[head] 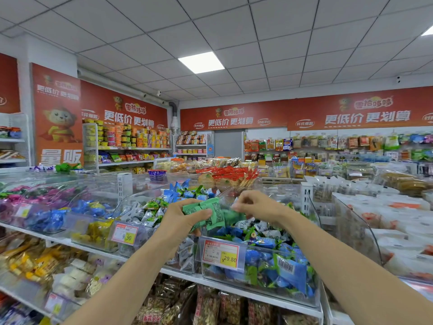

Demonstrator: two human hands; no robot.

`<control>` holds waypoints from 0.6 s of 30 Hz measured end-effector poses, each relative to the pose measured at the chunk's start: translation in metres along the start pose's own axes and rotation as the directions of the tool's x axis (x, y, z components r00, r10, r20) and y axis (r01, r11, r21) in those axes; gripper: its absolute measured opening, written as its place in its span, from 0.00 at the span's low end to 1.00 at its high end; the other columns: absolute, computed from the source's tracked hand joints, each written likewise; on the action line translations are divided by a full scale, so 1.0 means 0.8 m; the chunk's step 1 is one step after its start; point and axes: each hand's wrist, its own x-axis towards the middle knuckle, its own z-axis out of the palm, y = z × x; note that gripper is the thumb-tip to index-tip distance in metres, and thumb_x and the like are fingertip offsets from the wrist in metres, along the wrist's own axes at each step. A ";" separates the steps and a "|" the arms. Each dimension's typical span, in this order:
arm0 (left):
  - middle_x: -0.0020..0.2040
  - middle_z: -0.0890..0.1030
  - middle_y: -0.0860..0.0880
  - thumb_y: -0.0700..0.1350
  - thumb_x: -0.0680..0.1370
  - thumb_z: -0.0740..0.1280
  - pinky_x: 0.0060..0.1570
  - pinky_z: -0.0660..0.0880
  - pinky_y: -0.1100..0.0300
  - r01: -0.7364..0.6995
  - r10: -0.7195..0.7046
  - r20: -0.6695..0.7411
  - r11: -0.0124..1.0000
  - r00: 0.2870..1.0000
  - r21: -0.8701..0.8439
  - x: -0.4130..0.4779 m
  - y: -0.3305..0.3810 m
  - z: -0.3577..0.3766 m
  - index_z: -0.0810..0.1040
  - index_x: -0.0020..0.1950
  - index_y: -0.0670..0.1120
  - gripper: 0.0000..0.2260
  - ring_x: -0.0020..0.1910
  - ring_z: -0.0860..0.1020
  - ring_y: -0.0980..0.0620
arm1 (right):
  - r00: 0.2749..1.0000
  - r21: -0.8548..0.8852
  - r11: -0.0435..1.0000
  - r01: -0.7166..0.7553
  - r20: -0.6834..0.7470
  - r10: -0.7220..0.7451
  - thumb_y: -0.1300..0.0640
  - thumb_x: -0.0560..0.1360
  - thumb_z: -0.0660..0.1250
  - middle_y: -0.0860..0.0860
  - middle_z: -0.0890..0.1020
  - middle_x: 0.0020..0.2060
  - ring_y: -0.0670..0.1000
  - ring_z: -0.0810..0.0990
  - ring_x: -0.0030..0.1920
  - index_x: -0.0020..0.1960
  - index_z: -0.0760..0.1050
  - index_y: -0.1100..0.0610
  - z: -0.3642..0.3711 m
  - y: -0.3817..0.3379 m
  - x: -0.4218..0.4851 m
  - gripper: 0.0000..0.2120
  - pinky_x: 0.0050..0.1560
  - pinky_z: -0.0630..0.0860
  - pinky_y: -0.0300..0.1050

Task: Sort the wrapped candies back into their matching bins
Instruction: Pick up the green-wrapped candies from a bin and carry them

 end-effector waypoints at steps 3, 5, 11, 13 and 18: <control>0.43 0.86 0.40 0.47 0.69 0.77 0.49 0.80 0.46 -0.012 0.012 -0.032 1.000 0.999 -0.005 0.001 0.000 0.002 0.76 0.60 0.51 0.21 0.26 0.76 0.48 | 0.991 0.219 0.972 -0.080 -0.087 0.101 0.53 0.81 0.61 0.56 0.74 0.58 0.49 0.76 0.45 0.53 0.71 0.61 -0.006 -0.007 -0.005 0.10 0.37 0.78 0.40; 0.44 0.85 0.39 0.47 0.70 0.77 0.49 0.80 0.45 -0.014 0.014 -0.045 1.000 0.999 -0.009 0.000 0.002 0.004 0.76 0.60 0.51 0.21 0.26 0.76 0.49 | 0.983 0.342 0.933 -0.114 -0.098 0.156 0.55 0.82 0.59 0.52 0.69 0.59 0.47 0.76 0.45 0.58 0.69 0.64 -0.005 -0.009 -0.007 0.12 0.35 0.79 0.40; 0.45 0.84 0.44 0.45 0.72 0.76 0.33 0.79 0.60 0.004 -0.005 -0.092 1.000 0.996 -0.007 -0.004 0.010 0.013 0.76 0.62 0.47 0.21 0.27 0.76 0.49 | 0.998 0.567 0.822 -0.056 0.010 0.061 0.57 0.82 0.57 0.57 0.76 0.59 0.54 0.81 0.50 0.56 0.73 0.58 0.017 -0.028 -0.017 0.08 0.40 0.81 0.43; 0.44 0.84 0.44 0.44 0.72 0.76 0.29 0.77 0.63 0.001 -0.001 -0.103 1.000 0.995 -0.007 -0.004 0.011 0.014 0.76 0.64 0.45 0.22 0.30 0.77 0.49 | 0.999 0.521 0.854 -0.010 0.047 -0.017 0.56 0.82 0.57 0.55 0.79 0.53 0.51 0.81 0.47 0.59 0.75 0.60 0.021 -0.036 -0.020 0.12 0.44 0.80 0.43; 0.42 0.83 0.47 0.44 0.72 0.76 0.28 0.77 0.63 -0.017 0.025 -0.121 0.998 0.992 0.065 -0.009 0.008 0.032 0.78 0.60 0.43 0.19 0.30 0.80 0.52 | 1.000 0.361 0.933 -0.004 -0.008 0.007 0.63 0.81 0.60 0.56 0.81 0.44 0.47 0.79 0.37 0.57 0.77 0.68 0.040 -0.033 -0.018 0.11 0.38 0.77 0.35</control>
